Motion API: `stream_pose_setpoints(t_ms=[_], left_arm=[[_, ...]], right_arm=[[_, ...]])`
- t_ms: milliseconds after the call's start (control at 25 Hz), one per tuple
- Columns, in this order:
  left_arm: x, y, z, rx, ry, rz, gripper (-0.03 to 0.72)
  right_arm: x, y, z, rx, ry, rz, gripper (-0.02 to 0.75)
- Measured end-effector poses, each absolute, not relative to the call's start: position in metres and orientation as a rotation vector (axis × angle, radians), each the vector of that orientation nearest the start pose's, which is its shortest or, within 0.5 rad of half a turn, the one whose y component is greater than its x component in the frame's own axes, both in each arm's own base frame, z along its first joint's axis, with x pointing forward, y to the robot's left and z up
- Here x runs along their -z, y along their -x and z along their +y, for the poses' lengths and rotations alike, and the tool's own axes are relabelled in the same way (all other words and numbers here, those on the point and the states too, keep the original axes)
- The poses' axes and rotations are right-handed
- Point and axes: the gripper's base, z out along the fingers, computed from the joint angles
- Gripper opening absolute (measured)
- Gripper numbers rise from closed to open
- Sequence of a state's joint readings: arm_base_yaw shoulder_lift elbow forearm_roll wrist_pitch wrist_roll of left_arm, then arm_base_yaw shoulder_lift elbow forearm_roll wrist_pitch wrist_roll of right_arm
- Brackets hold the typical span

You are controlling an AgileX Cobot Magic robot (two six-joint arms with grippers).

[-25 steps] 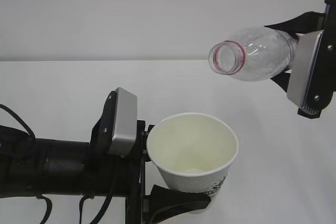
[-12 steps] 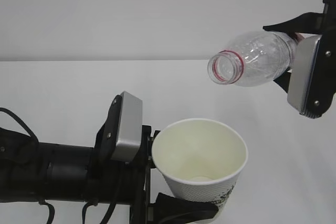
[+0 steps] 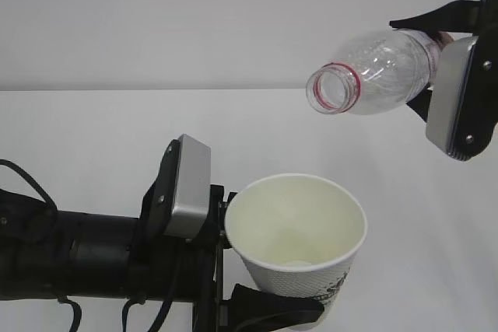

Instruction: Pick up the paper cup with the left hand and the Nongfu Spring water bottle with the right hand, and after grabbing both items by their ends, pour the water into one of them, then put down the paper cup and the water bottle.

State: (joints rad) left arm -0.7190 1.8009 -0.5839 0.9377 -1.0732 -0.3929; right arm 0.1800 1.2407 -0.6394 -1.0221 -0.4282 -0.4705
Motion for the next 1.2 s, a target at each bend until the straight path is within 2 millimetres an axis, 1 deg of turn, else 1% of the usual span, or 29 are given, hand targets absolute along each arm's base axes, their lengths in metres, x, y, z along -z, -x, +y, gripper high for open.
stream_pose_setpoints(t_ms=[400,1200], left_arm=[[-0.1530,-0.1770,-0.2397,1.094,-1.296,1.418,0.545],[-0.1518,-0.1776,-0.2394,1.082,-1.299,1.431,0.545]], right_arm=[[-0.2827,-0.2488,0.0784,0.600,1.538,1.027,0.485],[-0.2827,-0.2488,0.0785,0.657,1.587,0.964,0.485]])
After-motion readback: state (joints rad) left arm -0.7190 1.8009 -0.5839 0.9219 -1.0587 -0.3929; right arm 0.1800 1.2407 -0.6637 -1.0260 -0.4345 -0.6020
